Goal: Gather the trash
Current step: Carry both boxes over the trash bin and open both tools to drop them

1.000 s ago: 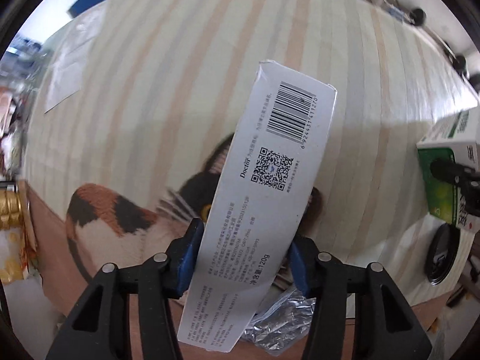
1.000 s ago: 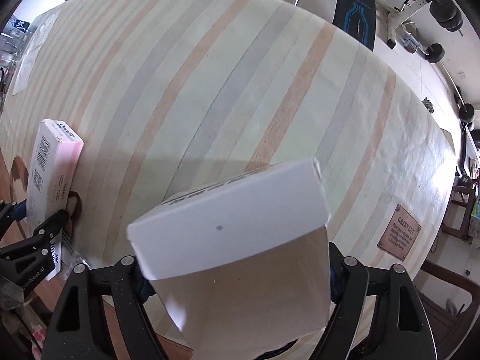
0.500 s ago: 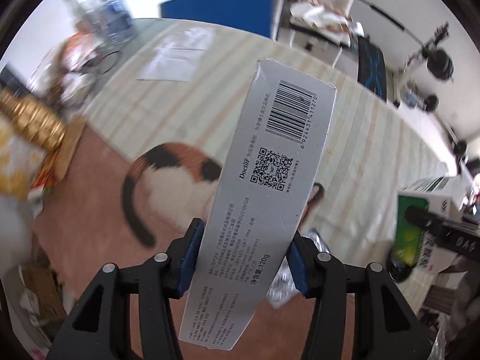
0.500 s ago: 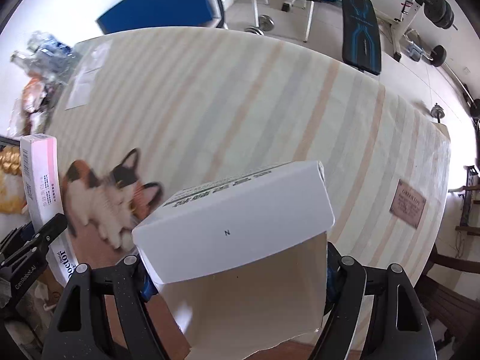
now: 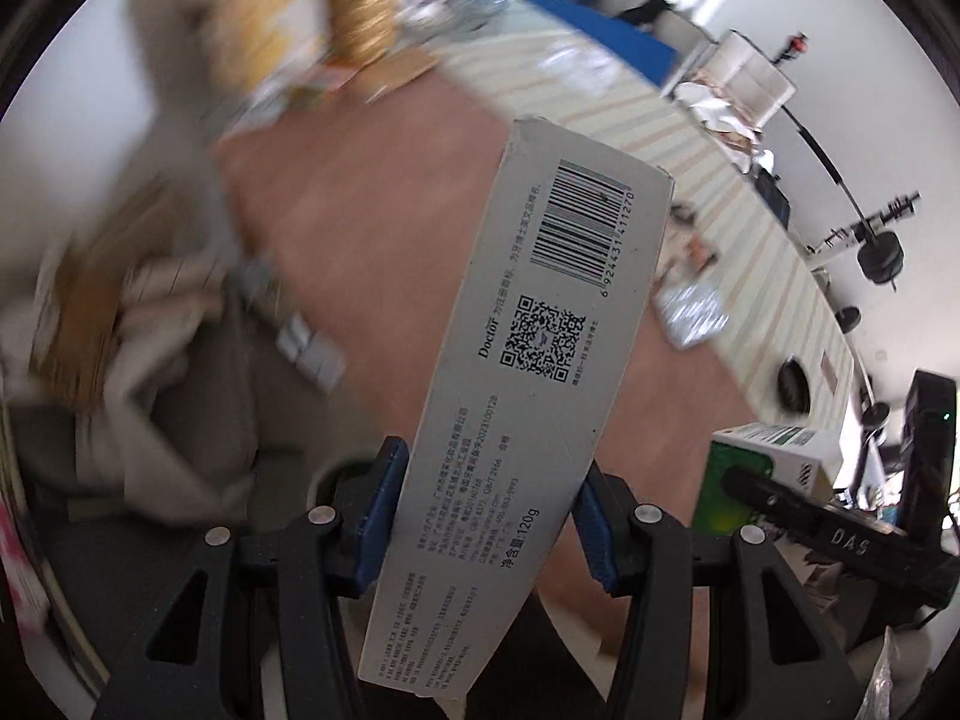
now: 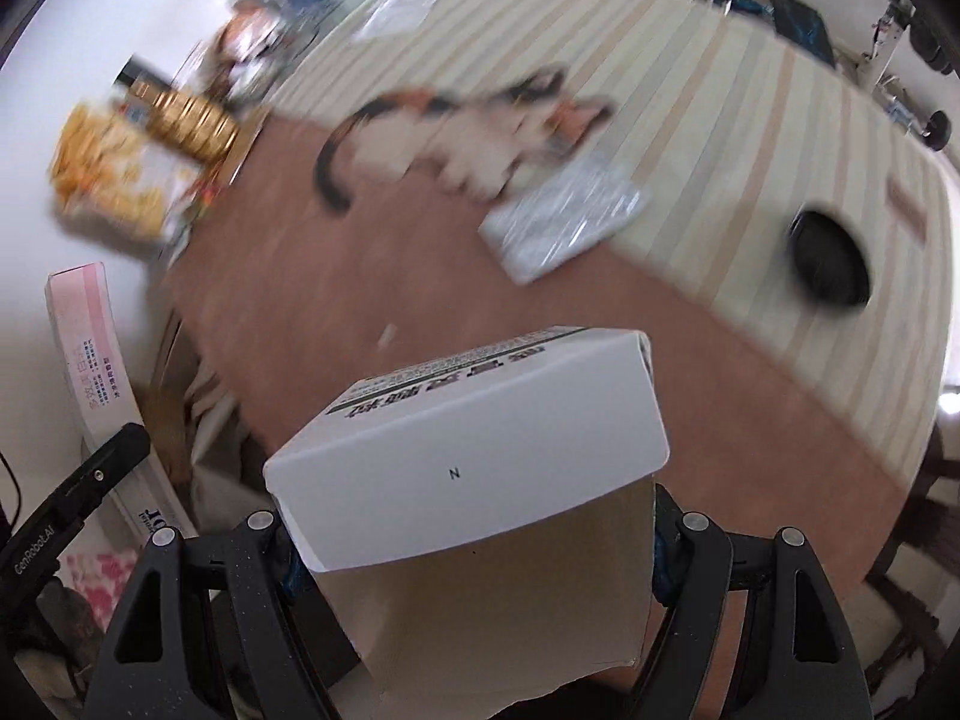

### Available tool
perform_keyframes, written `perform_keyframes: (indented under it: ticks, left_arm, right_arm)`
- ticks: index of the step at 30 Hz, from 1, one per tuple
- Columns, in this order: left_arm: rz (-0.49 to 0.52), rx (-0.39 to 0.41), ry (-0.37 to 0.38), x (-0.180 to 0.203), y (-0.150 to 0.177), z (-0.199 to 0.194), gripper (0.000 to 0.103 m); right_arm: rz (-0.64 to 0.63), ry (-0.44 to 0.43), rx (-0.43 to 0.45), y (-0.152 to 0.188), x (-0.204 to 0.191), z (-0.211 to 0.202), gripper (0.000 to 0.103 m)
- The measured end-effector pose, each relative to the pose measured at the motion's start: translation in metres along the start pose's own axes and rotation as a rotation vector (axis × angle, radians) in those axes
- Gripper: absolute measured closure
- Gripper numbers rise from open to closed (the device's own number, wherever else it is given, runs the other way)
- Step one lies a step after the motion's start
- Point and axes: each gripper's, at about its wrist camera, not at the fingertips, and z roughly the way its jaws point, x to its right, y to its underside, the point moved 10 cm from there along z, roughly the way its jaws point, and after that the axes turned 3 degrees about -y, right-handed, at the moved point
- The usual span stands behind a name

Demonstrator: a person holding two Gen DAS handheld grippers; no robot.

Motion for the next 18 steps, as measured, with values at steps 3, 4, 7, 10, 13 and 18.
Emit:
perform_keyframes:
  ticks: [3,4,7,10,13,18]
  left_arm:
    - [-0.077,-0.075,-0.005,-0.054,0.052,0.018,0.054]
    - [-0.107,-0.102,-0.005,-0.07,0.066,0.027,0.054]
    - [-0.223,-0.2,0.035,-0.113,0.108,0.071,0.054]
    - [-0.314,-0.282,0.083,-0.139,0.14,0.125,0.054]
    - [-0.393,-0.344,0.137,-0.16,0.159,0.194,0.054]
    - [-0.435,-0.451,0.217,-0.18,0.184,0.319,0.053]
  right_arm:
    - [-0.045,-0.009,-0.086,0.076,-0.04,0.041,0.022]
    - [-0.054,-0.013,-0.108,0.093,-0.048,0.052,0.022]
    - [-0.089,0.001,-0.205,0.151,-0.072,0.106,0.022]
    - [-0.119,0.048,-0.248,0.193,-0.079,0.169,0.022]
    - [-0.1,0.072,-0.281,0.219,-0.069,0.238,0.022]
    - [-0.036,0.086,-0.321,0.237,-0.036,0.351,0.022]
